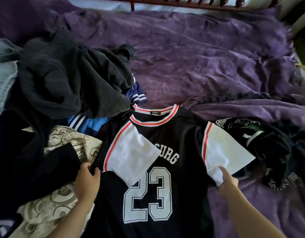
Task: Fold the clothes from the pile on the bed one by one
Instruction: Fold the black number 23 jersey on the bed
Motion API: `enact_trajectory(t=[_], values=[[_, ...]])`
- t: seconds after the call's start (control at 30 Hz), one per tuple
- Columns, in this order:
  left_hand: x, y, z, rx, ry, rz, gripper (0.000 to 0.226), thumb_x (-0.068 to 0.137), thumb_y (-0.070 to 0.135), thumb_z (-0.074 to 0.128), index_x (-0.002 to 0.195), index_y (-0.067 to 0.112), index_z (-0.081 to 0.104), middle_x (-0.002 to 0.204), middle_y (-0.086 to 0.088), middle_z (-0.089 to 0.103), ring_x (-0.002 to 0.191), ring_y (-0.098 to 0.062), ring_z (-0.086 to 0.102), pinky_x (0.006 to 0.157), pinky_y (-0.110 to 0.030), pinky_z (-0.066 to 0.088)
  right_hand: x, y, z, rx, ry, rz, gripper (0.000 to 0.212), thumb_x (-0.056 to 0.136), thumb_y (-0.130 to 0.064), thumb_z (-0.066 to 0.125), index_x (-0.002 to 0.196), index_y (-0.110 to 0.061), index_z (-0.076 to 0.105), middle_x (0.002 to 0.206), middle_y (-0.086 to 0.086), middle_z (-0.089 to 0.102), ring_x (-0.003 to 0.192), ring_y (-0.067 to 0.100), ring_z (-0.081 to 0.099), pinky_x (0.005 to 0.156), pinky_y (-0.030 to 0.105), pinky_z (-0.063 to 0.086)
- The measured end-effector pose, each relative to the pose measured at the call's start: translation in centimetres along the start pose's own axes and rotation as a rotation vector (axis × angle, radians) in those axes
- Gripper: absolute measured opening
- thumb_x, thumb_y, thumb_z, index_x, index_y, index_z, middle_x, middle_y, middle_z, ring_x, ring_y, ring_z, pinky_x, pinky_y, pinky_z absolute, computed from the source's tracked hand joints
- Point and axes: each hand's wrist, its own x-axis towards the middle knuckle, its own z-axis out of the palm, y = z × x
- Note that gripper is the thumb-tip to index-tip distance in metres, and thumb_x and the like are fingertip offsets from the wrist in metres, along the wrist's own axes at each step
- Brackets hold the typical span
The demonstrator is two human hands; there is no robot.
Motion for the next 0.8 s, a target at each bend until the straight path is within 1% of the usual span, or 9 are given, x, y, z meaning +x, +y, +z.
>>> enact_trajectory(t=[0.1, 0.23, 0.3, 0.37, 0.53, 0.63, 0.67, 0.73, 0.8], values=[[-0.7, -0.2, -0.2, -0.024, 0.048, 0.016, 0.034, 0.091, 0.015, 0.055, 0.122, 0.000, 0.051, 0.117, -0.021, 0.055, 0.104, -0.040, 0.054, 0.081, -0.048, 0.045, 0.4, -0.3, -0.4, -0.005, -0.055, -0.022, 0.046, 0.078, -0.024, 0.075, 0.113, -0.006, 0.052, 0.098, 0.012, 0.051, 0.075, 0.029, 0.051, 0.063, 0.033, 0.047], [-1.9, 0.2, -0.4, -0.018, 0.108, 0.028, 0.035, 0.089, 0.013, 0.055, 0.122, -0.001, 0.052, 0.118, -0.023, 0.054, 0.105, -0.041, 0.052, 0.082, -0.049, 0.044, -0.5, -0.9, -0.8, 0.040, -0.123, -0.009, 0.024, 0.081, -0.012, 0.071, 0.076, -0.003, 0.049, 0.051, 0.010, 0.049, 0.040, 0.019, 0.044, 0.030, 0.011, 0.032], [-2.4, 0.7, -0.4, 0.012, 0.146, 0.042, 0.036, 0.088, 0.011, 0.057, 0.122, -0.002, 0.053, 0.119, -0.026, 0.053, 0.107, -0.044, 0.050, 0.084, -0.052, 0.042, -0.9, -1.5, -1.4, 0.073, -0.140, -0.025, 0.026, 0.082, -0.007, 0.068, 0.068, -0.005, 0.046, 0.044, 0.009, 0.048, 0.034, 0.016, 0.043, 0.031, 0.011, 0.031], [-2.7, 1.3, -0.5, 0.036, 0.186, 0.071, 0.037, 0.086, 0.009, 0.059, 0.120, -0.003, 0.055, 0.118, -0.029, 0.054, 0.106, -0.047, 0.048, 0.084, -0.054, 0.041, -1.7, -2.4, -1.8, 0.102, -0.097, -0.082, 0.027, 0.082, -0.003, 0.065, 0.064, -0.005, 0.046, 0.058, 0.009, 0.047, 0.048, 0.018, 0.043, 0.036, 0.020, 0.036], [-3.8, 2.9, -0.1, -0.001, 0.186, 0.183, 0.036, 0.082, 0.004, 0.063, 0.116, -0.006, 0.057, 0.116, -0.031, 0.055, 0.105, -0.047, 0.049, 0.086, -0.053, 0.039, -6.9, -5.0, -1.0, -0.019, 0.067, -0.723, 0.041, 0.082, 0.002, 0.053, 0.055, -0.014, 0.026, 0.055, 0.002, 0.026, 0.052, 0.015, 0.022, 0.054, 0.031, 0.027], [-4.7, 3.6, 0.3, -0.055, 0.143, 0.259, 0.033, 0.081, 0.000, 0.064, 0.113, -0.006, 0.057, 0.112, -0.028, 0.055, 0.104, -0.044, 0.050, 0.083, -0.049, 0.040, -11.7, -5.0, 1.1, -0.369, -0.019, -1.176, 0.009, 0.080, 0.002, 0.058, 0.078, -0.004, 0.064, 0.066, 0.020, 0.059, 0.062, 0.034, 0.053, 0.067, 0.041, 0.042], [-4.9, 3.8, 0.4, -0.074, 0.124, 0.277, 0.031, 0.082, 0.000, 0.063, 0.112, -0.006, 0.057, 0.112, -0.027, 0.054, 0.104, -0.043, 0.050, 0.082, -0.048, 0.040, -13.0, -4.5, 2.0, -0.502, -0.061, -1.347, 0.021, 0.076, 0.003, 0.061, 0.094, -0.004, 0.070, 0.074, 0.024, 0.065, 0.066, 0.038, 0.060, 0.068, 0.043, 0.047], [-5.1, 4.0, 0.7, -0.100, 0.078, 0.284, 0.031, 0.084, 0.001, 0.060, 0.115, -0.005, 0.055, 0.116, -0.024, 0.052, 0.106, -0.040, 0.049, 0.083, -0.046, 0.041, -14.0, -2.7, 3.6, -0.897, -0.235, -1.638, 0.037, 0.074, -0.004, 0.064, 0.110, -0.014, 0.069, 0.084, 0.017, 0.070, 0.076, 0.034, 0.065, 0.070, 0.040, 0.049], [-5.2, 4.1, 1.0, -0.116, 0.042, 0.270, 0.035, 0.086, 0.002, 0.057, 0.120, -0.004, 0.053, 0.121, -0.023, 0.049, 0.112, -0.038, 0.046, 0.086, -0.044, 0.040, -13.6, -0.5, 4.7, -1.345, -0.423, -1.538, 0.041, 0.089, -0.030, 0.054, 0.130, -0.027, 0.053, 0.111, 0.008, 0.064, 0.107, 0.025, 0.056, 0.088, 0.034, 0.040]])
